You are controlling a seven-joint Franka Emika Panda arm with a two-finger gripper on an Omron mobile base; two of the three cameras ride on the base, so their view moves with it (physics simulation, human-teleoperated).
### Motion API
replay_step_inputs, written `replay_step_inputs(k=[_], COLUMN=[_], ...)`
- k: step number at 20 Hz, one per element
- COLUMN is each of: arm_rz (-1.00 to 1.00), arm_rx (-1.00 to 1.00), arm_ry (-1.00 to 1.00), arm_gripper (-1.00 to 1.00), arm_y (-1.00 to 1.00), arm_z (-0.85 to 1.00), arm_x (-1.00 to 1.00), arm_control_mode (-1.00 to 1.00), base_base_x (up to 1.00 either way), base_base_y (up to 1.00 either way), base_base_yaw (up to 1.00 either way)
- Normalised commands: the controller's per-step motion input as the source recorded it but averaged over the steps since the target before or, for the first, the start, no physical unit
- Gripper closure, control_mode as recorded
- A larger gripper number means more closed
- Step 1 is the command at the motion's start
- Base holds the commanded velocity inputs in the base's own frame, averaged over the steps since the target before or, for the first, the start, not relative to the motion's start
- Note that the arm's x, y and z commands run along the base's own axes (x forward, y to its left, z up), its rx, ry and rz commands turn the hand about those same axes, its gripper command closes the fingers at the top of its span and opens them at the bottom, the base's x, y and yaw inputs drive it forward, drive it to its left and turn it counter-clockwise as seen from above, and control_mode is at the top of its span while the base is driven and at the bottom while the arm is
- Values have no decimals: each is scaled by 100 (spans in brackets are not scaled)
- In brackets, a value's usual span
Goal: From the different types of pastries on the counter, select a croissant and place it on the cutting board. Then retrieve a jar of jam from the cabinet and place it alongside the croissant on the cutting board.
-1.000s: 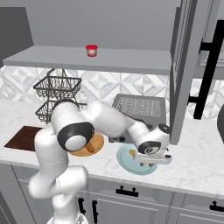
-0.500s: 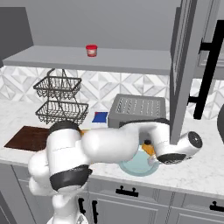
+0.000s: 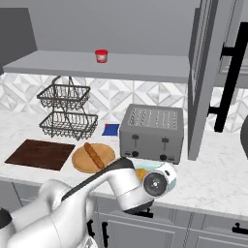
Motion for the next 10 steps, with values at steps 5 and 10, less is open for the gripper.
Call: replay_step_inputs(k=[5,10], arm_rz=[7,5], arm_rx=[-40,-39], arm_ry=[-9,0], arm_gripper=[100,100], arm_y=[100,100], arm_z=[37,32], arm_x=[0,7], arm_control_mode=[-100,-100], base_base_x=[0,0], base_base_y=[0,0], base_base_yaw=[0,0])
